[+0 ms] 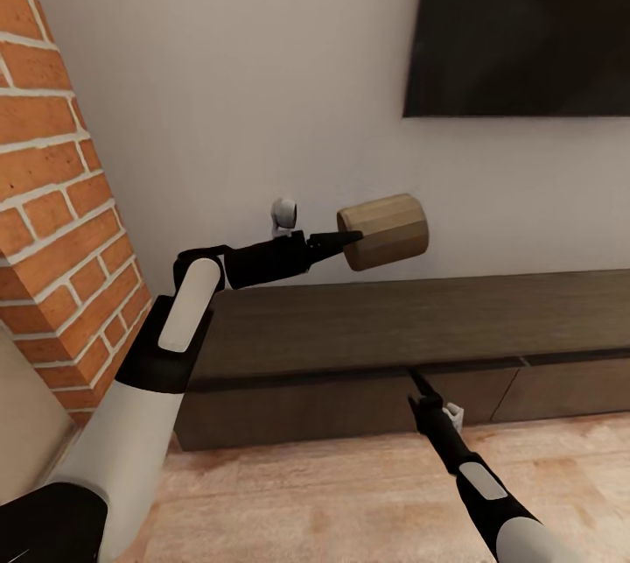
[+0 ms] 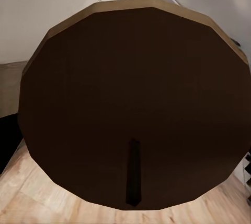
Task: Place each of the two pumpkins and all three candles from the living room inside a cabinet in the living room (use any cabinet), then make sure every cabinet is closed, and position the cauldron so it is next to a table in the living room.
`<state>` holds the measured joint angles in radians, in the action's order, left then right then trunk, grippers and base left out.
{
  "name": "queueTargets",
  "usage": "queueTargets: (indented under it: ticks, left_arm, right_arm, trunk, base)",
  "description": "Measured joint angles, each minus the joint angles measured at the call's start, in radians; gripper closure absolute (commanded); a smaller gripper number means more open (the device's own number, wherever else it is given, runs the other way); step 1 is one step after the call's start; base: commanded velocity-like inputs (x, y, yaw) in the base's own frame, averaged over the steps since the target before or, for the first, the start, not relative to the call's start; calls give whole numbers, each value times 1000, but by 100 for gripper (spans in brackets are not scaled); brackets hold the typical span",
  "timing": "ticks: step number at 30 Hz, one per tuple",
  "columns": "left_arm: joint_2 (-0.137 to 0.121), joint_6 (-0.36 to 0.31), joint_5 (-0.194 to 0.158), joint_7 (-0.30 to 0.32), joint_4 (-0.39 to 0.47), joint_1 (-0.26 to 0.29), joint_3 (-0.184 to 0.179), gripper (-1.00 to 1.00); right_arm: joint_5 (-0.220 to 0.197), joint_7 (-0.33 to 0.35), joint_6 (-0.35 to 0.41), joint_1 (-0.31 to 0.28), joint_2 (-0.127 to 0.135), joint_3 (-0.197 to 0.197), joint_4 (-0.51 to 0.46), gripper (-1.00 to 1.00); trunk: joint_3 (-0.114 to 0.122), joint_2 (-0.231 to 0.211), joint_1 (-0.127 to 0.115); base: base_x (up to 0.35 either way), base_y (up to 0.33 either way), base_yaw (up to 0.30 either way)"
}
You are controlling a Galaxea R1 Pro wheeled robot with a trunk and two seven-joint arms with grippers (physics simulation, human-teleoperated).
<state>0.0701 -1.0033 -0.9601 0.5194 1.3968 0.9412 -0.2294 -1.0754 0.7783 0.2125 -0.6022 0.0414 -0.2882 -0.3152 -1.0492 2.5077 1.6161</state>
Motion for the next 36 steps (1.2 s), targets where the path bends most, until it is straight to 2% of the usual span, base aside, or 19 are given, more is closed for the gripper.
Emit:
queueTargets:
  ticks: [3, 6, 12, 21, 28, 33, 36]
  left_arm:
    - [0, 0, -3, 0, 0, 0, 0, 100]
    - [0, 3, 0, 0, 0, 0, 0, 100]
    - [0, 5, 4, -2, -2, -1, -1, 100]
    - [0, 6, 5, -3, -2, -1, -3, 100]
    - [0, 6, 3, -2, -2, -1, -3, 100]
    - [0, 6, 4, -2, -1, -2, -3, 100]
    - [0, 6, 5, -2, -1, -2, -3, 100]
  right_arm:
    - [0, 67, 2, 0, 0, -2, 0, -100]
    - [-1, 80, 3, 0, 0, -3, 0, -100]
    - [0, 80, 6, 0, 0, -38, 1, -100]
    - [0, 78, 7, 0, 0, -42, 1, -100]
    - [3, 78, 8, 0, 0, -42, 1, -100]
    - [-9, 87, 15, 0, 1, -42, -2, -100]
    - [-9, 119, 14, 0, 1, -45, -1, -100]
  trunk:
    - [-4, 0, 0]
    - [-4, 0, 0]
    - [-4, 0, 0]
    - [-4, 0, 0]
    - [-4, 0, 0]
    - [-23, 2, 2]
    - [-35, 2, 4]
  base:
    - [0, 0, 0]
    - [0, 0, 0]
    - [100, 0, 0]
    - [192, 56, 0]
    - [32, 10, 0]
    - [2, 1, 0]
    - [0, 0, 0]
